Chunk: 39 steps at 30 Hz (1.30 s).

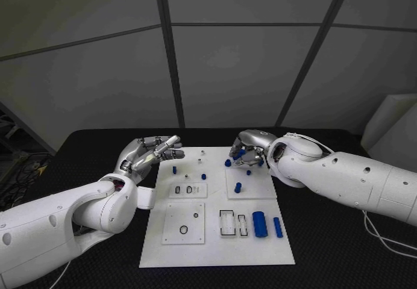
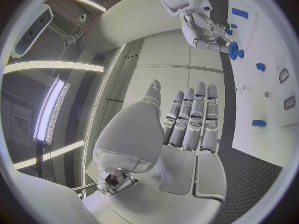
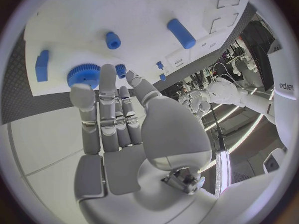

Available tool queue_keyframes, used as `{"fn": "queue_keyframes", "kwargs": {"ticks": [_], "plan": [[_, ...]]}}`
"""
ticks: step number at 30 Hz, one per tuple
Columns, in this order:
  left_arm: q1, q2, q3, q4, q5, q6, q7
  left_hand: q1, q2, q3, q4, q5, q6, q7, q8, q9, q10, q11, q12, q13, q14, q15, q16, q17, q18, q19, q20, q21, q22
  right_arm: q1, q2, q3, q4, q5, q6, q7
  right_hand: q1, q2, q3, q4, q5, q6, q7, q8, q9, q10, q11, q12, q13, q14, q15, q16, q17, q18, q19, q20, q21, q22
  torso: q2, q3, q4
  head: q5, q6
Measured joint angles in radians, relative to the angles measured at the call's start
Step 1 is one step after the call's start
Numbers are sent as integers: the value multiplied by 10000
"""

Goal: Assemble the parts on the task board

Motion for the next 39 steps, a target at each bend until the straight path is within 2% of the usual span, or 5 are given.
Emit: {"fn": "queue_keyframes", "kwargs": {"ticks": [9,17,25,27,39], "plan": [[-2,-8,0,138,-33,65,-52,0,0,-27,-27,-1,0,0,0,-10,-1,1,0,0,0,0,-42,1,1,35,36,0,-8,49,138,5,26,-760,3,-327,50,-50,0,0,0,-244,-1,0,1,-80,50,1,76,8,25,2044,1799,-382,912,85,1819,2678,187,-12,72,-146,-11],[-2,-46,0,188,-45,91,-88,0,0,-27,-27,-2,0,0,-38,-9,-1,1,0,1,0,0,-58,1,1,34,36,0,-8,55,212,4,22,-1026,-25,-490,50,-50,0,0,0,-314,0,0,1,-80,50,1,102,14,90,3815,3513,-628,1463,132,2743,4236,261,-16,102,-141,-21],[-2,-63,0,185,-49,105,-112,0,0,-27,-27,-2,0,0,-38,-8,-2,2,-45,0,0,0,-58,1,2,34,36,0,-7,57,326,3,27,-1125,-30,-520,-29,30,133,7,0,-344,-30,0,2,94,27,2,121,15,90,4714,4398,-693,1827,132,3148,4963,308,-8,125,-79,18],[-1,-65,0,178,-49,108,-118,0,0,-27,-27,-2,0,0,-38,-8,-2,2,-45,1,0,0,-59,2,1,34,36,0,-7,58,355,3,3,-1137,-6,-529,-45,55,223,25,0,-345,-31,0,10,216,12,2,121,15,89,4955,4638,-853,1932,130,3264,5004,315,-6,129,-56,23],[0,-84,1,151,-47,134,-142,0,0,-27,-27,-3,-1,0,-38,-16,-2,2,-45,1,0,0,-59,2,1,69,0,0,-6,71,436,11,-94,-1179,358,-668,-28,270,640,-5,78,-81,-142,1,62,876,-184,48,220,15,89,5789,5439,-940,2088,78,3640,5005,367,10,138,25,-32]]}}
